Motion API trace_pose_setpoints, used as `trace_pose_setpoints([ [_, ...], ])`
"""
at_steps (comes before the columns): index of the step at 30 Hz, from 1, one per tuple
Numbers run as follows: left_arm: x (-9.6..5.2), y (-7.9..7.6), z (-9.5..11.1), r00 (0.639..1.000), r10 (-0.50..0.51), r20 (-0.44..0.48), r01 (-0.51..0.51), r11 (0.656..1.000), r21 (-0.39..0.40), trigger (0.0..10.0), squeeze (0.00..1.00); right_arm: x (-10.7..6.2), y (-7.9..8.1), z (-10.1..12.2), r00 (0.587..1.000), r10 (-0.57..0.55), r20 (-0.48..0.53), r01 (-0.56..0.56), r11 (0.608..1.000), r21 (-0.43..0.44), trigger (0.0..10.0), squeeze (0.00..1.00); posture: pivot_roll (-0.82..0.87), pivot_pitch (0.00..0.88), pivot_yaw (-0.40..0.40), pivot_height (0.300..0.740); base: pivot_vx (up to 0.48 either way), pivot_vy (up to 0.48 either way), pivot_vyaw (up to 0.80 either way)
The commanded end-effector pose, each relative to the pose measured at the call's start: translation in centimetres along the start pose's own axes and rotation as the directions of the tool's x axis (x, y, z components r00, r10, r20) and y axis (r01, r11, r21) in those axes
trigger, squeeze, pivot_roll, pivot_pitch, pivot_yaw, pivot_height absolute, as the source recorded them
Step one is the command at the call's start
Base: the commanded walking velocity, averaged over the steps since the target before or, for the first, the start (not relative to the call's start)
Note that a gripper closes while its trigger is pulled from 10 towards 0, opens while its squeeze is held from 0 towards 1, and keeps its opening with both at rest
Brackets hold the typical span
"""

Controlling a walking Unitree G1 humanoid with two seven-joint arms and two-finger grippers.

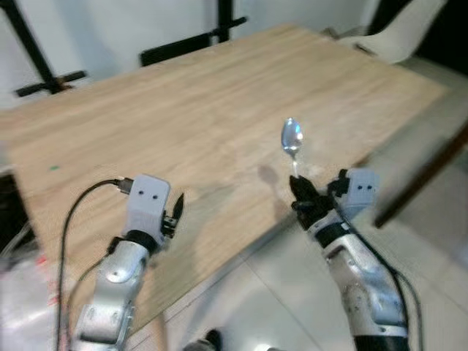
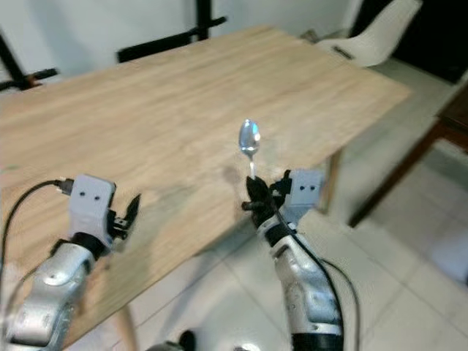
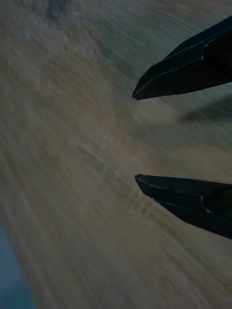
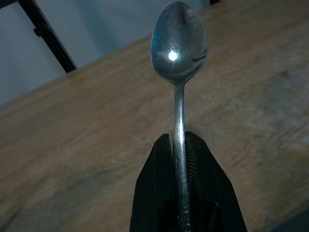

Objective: Setting the table

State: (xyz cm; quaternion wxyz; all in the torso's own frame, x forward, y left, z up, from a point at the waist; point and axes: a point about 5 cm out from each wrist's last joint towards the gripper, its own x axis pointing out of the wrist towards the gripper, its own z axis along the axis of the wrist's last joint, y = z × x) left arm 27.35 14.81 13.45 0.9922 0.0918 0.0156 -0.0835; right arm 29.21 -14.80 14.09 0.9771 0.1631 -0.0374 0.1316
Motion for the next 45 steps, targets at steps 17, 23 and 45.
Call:
trace_pose_setpoints([
  [17, 0.46, 0.07, -0.52, 0.999, 0.028, -0.039, -0.026, 0.998, 0.05, 10.0, 0.0, -0.33, -0.14, -0.22, 1.0, -0.014, -0.005, 0.014, 1.0, 0.023, 10.0, 0.0, -0.06, 0.01, 0.021, 0.74, 0.367, -0.104, 0.0],
  [23, 0.42, 0.09, -0.74, 0.998, 0.036, -0.048, -0.034, 0.999, 0.04, 10.0, 0.0, -0.39, -0.09, -0.26, 1.0, -0.011, -0.008, 0.011, 1.0, 0.023, 10.0, 0.0, -0.06, 0.013, 0.02, 0.74, 0.328, -0.173, 0.0],
  [45, 0.31, 0.0, -0.66, 0.998, 0.038, -0.049, -0.039, 0.999, -0.005, 10.0, 0.0, -0.49, 0.09, -0.35, 1.0, 0.003, -0.018, -0.002, 1.0, 0.024, 10.0, 0.0, -0.06, 0.018, 0.018, 0.74, 0.0, 0.0, 0.0],
])
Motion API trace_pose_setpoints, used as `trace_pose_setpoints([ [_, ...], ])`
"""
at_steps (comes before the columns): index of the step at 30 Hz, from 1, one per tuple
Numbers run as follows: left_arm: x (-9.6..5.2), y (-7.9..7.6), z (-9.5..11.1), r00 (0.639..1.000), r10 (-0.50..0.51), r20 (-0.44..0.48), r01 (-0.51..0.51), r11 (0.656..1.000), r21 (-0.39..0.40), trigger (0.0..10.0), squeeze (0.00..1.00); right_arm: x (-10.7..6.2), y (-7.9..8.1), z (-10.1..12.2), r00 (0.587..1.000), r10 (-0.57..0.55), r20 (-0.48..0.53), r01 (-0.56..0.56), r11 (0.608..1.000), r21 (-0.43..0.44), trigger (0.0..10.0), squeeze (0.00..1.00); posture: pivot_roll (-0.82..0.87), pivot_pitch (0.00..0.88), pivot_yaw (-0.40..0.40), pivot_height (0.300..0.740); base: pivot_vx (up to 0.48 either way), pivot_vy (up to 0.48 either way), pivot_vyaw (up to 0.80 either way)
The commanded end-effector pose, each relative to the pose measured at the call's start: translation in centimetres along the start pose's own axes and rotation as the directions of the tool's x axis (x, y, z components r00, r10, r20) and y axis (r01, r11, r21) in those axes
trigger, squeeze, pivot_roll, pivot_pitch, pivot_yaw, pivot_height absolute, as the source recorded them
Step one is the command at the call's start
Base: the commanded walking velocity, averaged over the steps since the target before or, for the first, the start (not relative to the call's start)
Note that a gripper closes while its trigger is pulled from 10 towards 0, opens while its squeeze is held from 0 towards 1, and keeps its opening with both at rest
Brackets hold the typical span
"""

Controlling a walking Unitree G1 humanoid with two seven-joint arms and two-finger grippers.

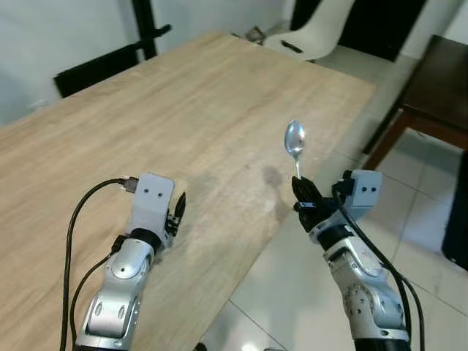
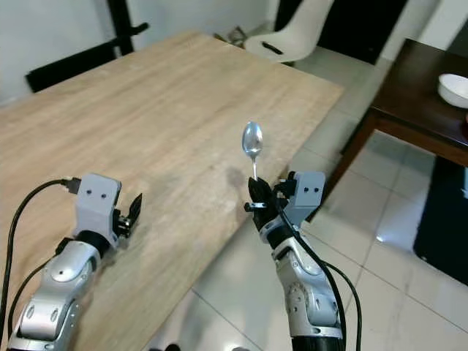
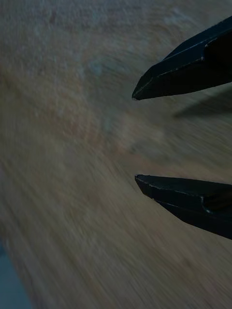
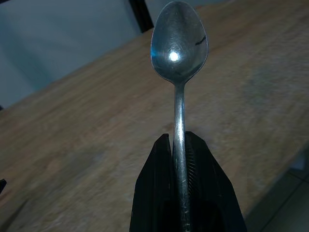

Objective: Setting the table

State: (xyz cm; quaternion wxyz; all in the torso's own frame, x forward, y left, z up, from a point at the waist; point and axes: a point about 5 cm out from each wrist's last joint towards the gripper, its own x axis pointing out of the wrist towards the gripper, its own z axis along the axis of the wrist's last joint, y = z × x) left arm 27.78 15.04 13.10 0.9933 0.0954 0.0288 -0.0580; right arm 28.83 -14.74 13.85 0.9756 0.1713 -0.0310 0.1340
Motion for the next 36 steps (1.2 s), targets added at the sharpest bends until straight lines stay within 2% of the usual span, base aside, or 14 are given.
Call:
trace_pose_setpoints([
  [1, -0.1, -0.22, -0.28, 1.0, -0.01, -0.018, 0.01, 1.0, -0.009, 10.0, 0.0, -0.1, 0.06, -0.13, 1.0, 0.003, -0.007, -0.002, 1.0, 0.006, 10.0, 0.0, -0.06, 0.018, 0.018, 0.74, 0.0, 0.0, 0.0],
  [11, -0.1, -0.19, -0.32, 1.0, -0.01, -0.02, 0.01, 1.0, -0.005, 10.0, 0.0, 0.08, 0.5, -0.12, 0.999, 0.032, -0.01, -0.032, 0.999, -0.004, 10.0, 0.0, -0.05, 0.015, 0.018, 0.74, 0.0, 0.0, 0.0],
  [36, -0.02, -0.25, -0.2, 1.0, -0.019, -0.016, 0.019, 1.0, -0.003, 10.0, 0.0, -0.04, 0.32, -0.1, 1.0, 0.024, -0.009, -0.024, 1.0, -0.011, 10.0, 0.0, -0.06, 0.012, 0.021, 0.74, 0.0, 0.0, 0.0],
])
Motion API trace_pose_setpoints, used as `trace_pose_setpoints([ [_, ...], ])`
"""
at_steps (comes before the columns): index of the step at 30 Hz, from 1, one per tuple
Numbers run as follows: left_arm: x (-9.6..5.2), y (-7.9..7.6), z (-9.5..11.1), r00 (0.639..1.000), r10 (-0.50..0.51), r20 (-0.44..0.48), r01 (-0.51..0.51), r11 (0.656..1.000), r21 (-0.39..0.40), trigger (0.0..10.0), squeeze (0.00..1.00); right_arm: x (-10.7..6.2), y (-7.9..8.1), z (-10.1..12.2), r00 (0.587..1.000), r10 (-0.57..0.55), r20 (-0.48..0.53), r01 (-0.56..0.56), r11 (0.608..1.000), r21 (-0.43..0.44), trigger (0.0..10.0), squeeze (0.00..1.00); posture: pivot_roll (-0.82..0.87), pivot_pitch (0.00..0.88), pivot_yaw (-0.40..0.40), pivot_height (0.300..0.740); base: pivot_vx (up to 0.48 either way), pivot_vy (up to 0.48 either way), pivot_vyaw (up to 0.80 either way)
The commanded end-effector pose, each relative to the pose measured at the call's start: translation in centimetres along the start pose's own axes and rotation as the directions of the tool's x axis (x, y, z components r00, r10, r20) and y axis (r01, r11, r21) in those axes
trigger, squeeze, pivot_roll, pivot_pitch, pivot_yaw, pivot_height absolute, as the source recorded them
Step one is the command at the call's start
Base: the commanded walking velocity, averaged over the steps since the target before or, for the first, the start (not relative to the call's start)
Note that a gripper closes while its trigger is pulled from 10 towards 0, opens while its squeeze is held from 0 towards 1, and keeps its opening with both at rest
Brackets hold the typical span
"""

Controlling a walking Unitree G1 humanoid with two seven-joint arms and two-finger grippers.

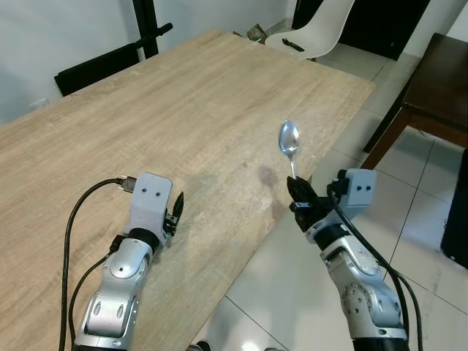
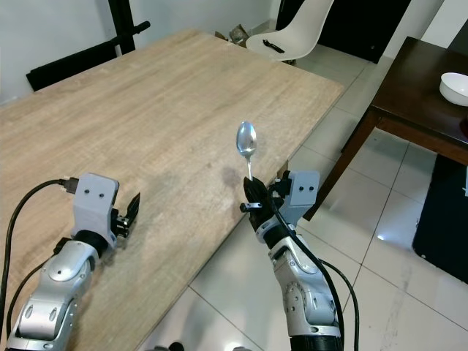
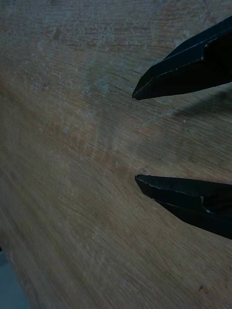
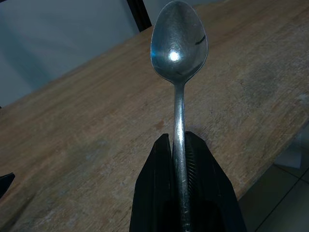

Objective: Setting the table

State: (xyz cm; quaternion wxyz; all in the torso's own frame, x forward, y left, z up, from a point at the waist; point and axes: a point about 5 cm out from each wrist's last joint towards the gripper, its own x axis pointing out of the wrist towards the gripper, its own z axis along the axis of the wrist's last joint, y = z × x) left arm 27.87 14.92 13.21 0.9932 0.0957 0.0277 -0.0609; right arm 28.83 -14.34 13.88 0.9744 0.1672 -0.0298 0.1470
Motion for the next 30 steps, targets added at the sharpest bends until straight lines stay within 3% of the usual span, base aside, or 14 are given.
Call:
trace_pose_setpoints([
  [1, -0.1, -0.2, -0.3, 1.0, -0.015, -0.018, 0.015, 1.0, -0.004, 10.0, 0.0, -0.2, -0.1, 0.0, 1.0, -0.006, 0.001, 0.006, 1.0, -0.008, 10.0, 0.0, -0.06, 0.014, 0.021, 0.74, 0.0, 0.0, 0.0],
  [9, 0.1, -0.5, 0.1, 0.999, -0.036, 0.002, 0.036, 0.999, -0.02, 10.0, 0.0, -0.3, -1.1, 0.7, 0.998, -0.058, 0.028, 0.06, 0.996, -0.066, 10.0, 0.0, -0.06, 0.019, 0.024, 0.74, 0.0, 0.0, 0.0],
  [16, 0.1, -0.6, 0.1, 0.999, -0.041, 0.003, 0.041, 0.999, -0.018, 10.0, 0.0, 0.1, -0.3, 0.5, 1.0, 0.002, 0.016, -0.001, 0.999, -0.043, 10.0, 0.0, -0.06, 0.021, 0.023, 0.74, 0.0, 0.0, 0.0],
  [20, 0.1, -0.6, 0.2, 0.999, -0.041, 0.0, 0.041, 0.999, -0.017, 10.0, 0.0, 2.4, 0.7, 0.3, 0.998, 0.05, -0.024, -0.051, 0.996, -0.073, 10.0, 0.0, -0.06, 0.026, 0.024, 0.74, 0.0, 0.0, 0.0],
  [21, 0.0, -0.6, 0.3, 0.999, -0.042, 0.0, 0.042, 0.999, -0.014, 10.0, 0.0, 4.6, 0.8, 0.4, 0.998, 0.037, -0.053, -0.045, 0.988, -0.146, 10.0, 0.0, -0.05, 0.033, 0.025, 0.74, 0.0, 0.0, 0.0],
  [22, 0.0, -0.6, 0.3, 0.999, -0.042, 0.0, 0.042, 0.999, -0.014, 10.0, 0.0, 4.6, 0.8, 0.4, 0.998, 0.037, -0.053, -0.045, 0.988, -0.146, 10.0, 0.0, -0.05, 0.033, 0.025, 0.74, 0.0, 0.0, 0.0],
  [23, 0.0, -0.6, 0.4, 0.999, -0.043, 0.001, 0.043, 0.999, -0.012, 10.0, 0.0, 6.0, 0.6, 0.7, 0.998, 0.012, -0.065, -0.026, 0.977, -0.213, 10.0, 0.0, -0.04, 0.038, 0.023, 0.74, 0.0, 0.0, 0.0],
  [30, -0.1, -0.4, 1.0, 0.999, -0.049, 0.012, 0.049, 0.999, 0.004, 10.0, 0.0, 8.4, -0.2, 1.5, 0.996, -0.049, -0.078, 0.02, 0.94, -0.339, 10.0, 0.0, -0.02, 0.054, 0.018, 0.74, 0.0, 0.0, 0.0],
])
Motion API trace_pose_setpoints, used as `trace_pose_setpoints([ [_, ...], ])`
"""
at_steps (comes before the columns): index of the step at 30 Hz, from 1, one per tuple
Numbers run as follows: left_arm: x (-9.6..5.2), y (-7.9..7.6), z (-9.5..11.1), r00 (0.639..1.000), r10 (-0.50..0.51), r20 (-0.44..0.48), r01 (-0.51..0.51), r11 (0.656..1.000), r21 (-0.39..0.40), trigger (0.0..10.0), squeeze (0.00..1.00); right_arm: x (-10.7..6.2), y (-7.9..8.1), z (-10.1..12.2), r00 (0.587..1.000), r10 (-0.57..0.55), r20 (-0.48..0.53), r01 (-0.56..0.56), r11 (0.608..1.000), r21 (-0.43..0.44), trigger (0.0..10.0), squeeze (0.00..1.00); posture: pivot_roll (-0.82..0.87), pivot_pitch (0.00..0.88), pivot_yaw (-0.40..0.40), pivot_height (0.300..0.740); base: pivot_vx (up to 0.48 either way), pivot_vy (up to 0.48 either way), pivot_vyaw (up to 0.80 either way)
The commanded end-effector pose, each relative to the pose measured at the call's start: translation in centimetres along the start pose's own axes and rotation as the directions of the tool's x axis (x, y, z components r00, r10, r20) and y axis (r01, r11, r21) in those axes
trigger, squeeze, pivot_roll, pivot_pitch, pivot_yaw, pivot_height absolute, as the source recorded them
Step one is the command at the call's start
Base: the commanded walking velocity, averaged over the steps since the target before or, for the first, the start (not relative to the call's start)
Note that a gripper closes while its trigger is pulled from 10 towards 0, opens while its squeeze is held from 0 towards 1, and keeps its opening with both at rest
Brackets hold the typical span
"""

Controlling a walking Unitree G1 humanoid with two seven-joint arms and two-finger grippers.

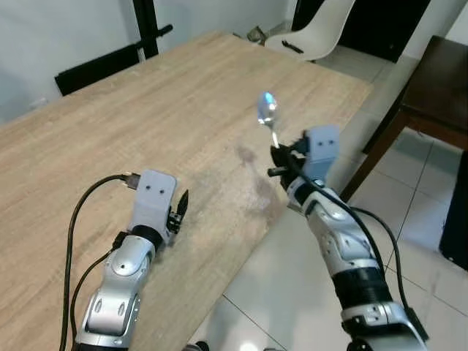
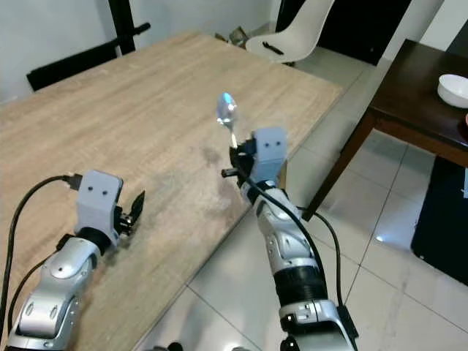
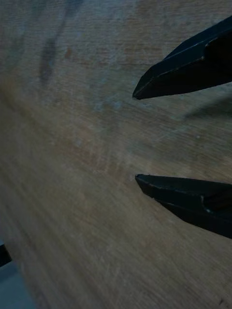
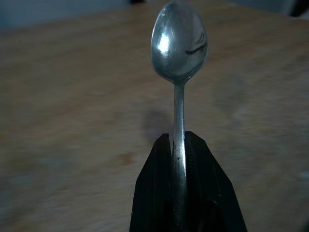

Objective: Setting the table

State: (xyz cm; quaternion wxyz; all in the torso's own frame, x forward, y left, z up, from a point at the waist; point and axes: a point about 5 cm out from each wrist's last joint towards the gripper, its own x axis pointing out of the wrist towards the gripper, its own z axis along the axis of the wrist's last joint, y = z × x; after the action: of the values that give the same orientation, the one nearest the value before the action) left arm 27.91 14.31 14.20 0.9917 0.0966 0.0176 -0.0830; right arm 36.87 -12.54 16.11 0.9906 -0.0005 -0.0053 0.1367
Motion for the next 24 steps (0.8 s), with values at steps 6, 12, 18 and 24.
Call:
trace_pose_setpoints([
  [6, -0.7, 0.5, 0.1, 1.0, -0.002, -0.015, 0.002, 1.0, 0.011, 10.0, 0.0, 2.0, 0.1, -0.2, 0.999, 0.014, -0.046, -0.015, 1.0, -0.012, 10.0, 1.0, 0.0, 0.07, 0.016, 0.74, 0.0, 0.0, 0.0],
  [12, -0.8, 0.2, 0.1, 1.0, -0.007, -0.021, 0.007, 1.0, 0.007, 10.0, 0.0, 2.1, 0.0, 0.7, 1.0, 0.017, 0.024, -0.017, 0.999, 0.027, 10.0, 1.0, 0.0, 0.073, 0.016, 0.74, 0.0, 0.0, 0.0],
  [18, -0.5, 0.1, 0.6, 1.0, -0.011, 0.002, 0.011, 1.0, -0.007, 10.0, 0.0, 1.5, -0.8, 1.4, 0.993, 0.003, 0.115, -0.012, 0.997, 0.075, 10.0, 0.0, -0.03, 0.069, 0.029, 0.74, 0.0, 0.0, 0.0],
  [24, -0.3, 0.3, 2.5, 0.995, 0.0, 0.104, 0.001, 1.0, -0.015, 10.0, 0.0, 0.3, -1.2, 1.9, 0.98, -0.025, 0.196, 0.003, 0.994, 0.112, 10.0, 0.0, -0.03, 0.066, 0.029, 0.74, 0.0, 0.0, 0.0],
])
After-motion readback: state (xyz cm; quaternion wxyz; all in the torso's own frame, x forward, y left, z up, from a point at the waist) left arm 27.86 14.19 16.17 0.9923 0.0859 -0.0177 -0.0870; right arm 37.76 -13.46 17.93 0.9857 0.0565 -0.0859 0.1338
